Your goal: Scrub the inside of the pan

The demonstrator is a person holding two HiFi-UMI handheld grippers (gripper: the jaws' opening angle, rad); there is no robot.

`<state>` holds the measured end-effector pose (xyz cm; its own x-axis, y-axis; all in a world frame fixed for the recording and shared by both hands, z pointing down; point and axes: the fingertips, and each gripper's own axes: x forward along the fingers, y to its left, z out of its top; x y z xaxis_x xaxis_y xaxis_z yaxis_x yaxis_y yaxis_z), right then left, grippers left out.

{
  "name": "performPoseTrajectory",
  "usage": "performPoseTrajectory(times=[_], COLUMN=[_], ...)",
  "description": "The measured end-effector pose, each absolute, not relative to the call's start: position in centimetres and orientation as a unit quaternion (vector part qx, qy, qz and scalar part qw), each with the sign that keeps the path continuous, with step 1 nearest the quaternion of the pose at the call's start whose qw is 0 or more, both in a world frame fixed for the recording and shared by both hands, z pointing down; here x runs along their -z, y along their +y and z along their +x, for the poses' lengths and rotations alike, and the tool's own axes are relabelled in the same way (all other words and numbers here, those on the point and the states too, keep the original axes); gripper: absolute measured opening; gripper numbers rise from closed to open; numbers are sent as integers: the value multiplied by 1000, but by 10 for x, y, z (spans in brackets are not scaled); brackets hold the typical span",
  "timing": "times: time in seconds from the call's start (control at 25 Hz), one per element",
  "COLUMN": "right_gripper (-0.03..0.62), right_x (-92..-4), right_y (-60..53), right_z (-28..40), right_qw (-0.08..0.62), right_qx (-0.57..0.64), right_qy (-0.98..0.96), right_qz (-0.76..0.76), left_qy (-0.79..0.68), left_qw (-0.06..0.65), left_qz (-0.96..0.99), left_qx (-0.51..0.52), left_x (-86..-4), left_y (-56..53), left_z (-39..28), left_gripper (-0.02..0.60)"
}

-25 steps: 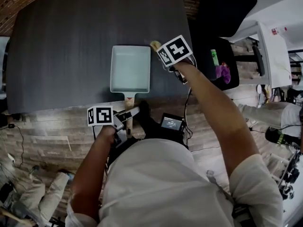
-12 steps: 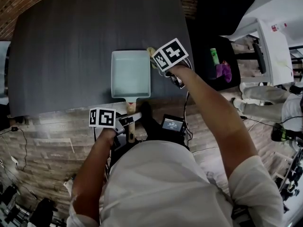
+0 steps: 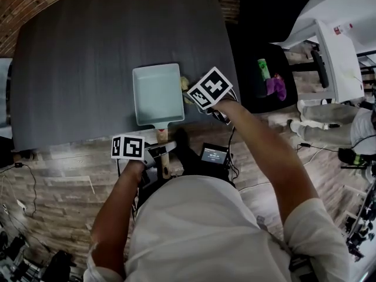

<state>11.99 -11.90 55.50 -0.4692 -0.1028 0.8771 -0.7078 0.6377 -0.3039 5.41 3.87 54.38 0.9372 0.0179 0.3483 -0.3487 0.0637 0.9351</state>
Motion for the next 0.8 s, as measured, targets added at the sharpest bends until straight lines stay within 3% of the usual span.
performPoseTrajectory(times=[0.8], right_gripper=[46], right_x=[-557], right_y=[-38], right_z=[107], right_qw=[430], right_qx=[-325], right_qy=[-809], right_qz=[233], left_qy=[-124], left_qw=[718], left_qz=[669], left_qx=[-146], left_x=[-550], left_y=[40], left_z=[57], left_gripper=[87])
